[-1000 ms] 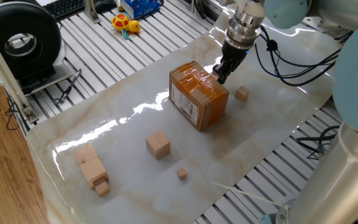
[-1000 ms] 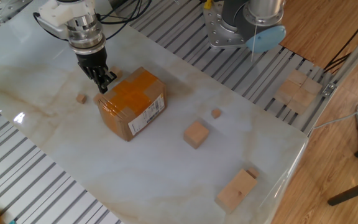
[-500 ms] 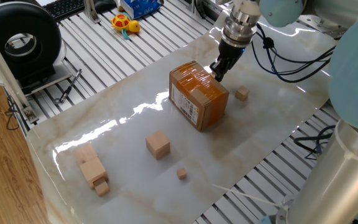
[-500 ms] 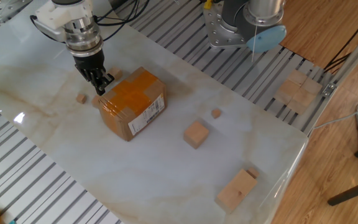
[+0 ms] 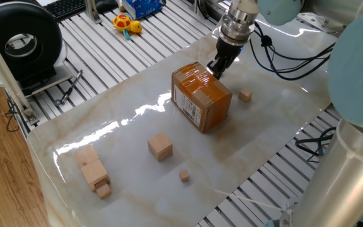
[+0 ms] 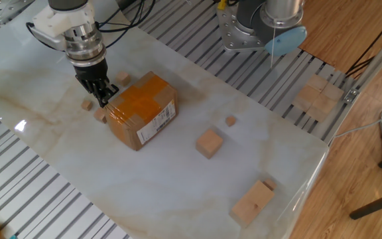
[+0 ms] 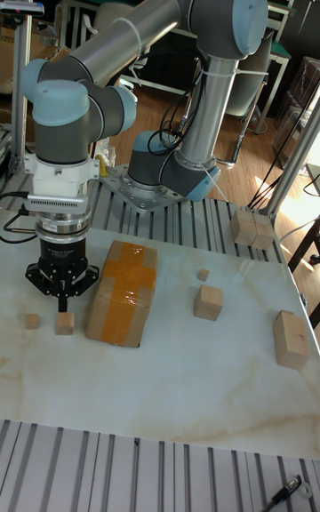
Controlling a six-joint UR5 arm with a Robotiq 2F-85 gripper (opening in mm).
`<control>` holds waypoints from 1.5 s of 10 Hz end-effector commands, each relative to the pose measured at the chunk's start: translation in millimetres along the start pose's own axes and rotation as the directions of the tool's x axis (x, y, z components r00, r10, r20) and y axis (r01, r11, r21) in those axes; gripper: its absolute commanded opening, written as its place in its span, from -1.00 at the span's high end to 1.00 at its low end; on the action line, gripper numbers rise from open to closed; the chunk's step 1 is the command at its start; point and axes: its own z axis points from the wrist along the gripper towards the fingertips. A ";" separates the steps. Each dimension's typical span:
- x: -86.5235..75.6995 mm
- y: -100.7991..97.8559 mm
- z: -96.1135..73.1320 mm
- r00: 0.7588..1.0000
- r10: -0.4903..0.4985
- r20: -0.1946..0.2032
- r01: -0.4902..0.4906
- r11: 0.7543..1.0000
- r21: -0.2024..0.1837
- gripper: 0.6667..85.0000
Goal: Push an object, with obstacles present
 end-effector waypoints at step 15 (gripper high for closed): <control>-14.1 7.0 -11.2 0.986 0.118 0.119 -0.109 0.991 -0.082 0.98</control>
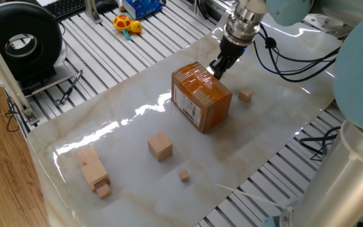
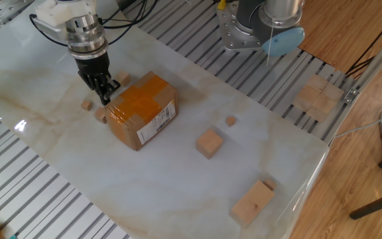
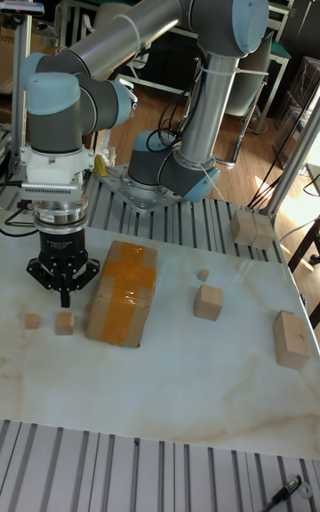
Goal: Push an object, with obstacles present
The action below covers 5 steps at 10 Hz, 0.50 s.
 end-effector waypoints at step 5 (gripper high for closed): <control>-11.0 -0.5 -2.2 0.997 0.067 0.044 -0.066 0.998 -0.007 0.98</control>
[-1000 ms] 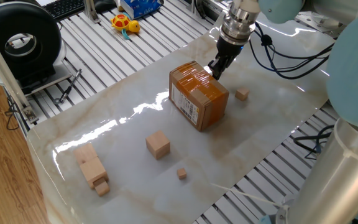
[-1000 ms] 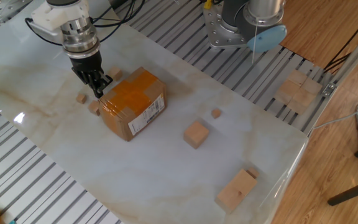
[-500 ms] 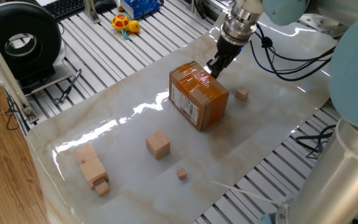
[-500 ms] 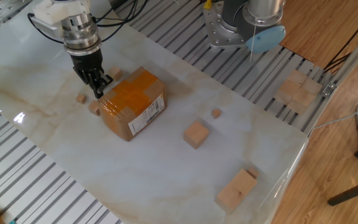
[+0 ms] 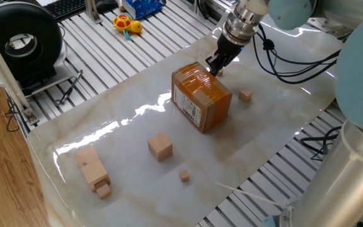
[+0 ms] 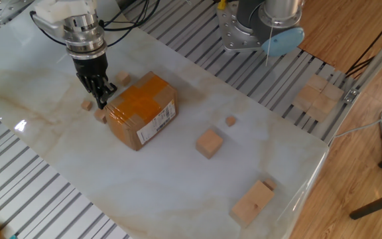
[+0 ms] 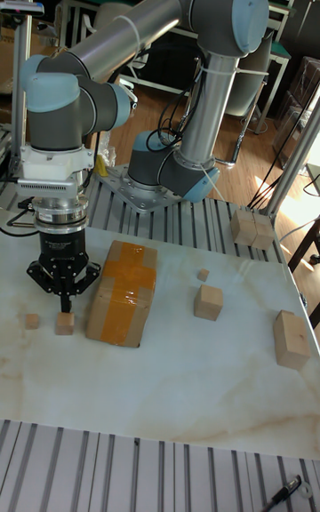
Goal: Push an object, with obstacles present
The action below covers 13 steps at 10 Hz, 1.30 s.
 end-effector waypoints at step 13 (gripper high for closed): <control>7.8 -9.5 6.5 1.000 0.010 -0.002 -0.010 0.999 0.030 0.98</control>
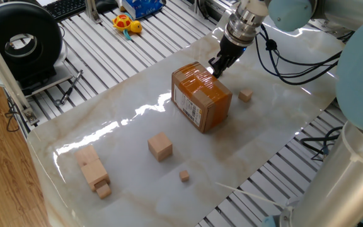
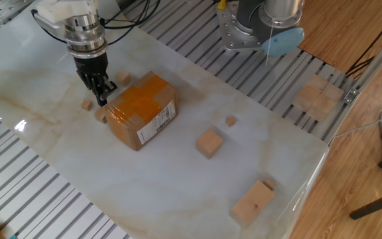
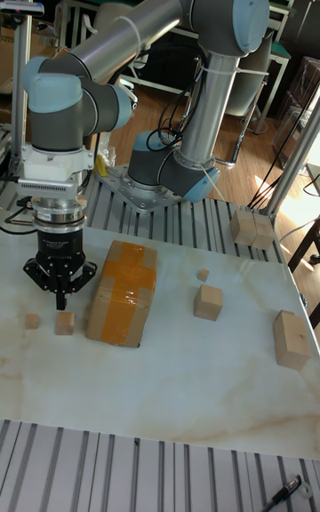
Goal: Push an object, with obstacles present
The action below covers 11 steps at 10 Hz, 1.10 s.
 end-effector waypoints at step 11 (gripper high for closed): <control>-0.3 3.6 16.6 1.000 -0.007 0.012 0.007 1.000 -0.016 0.98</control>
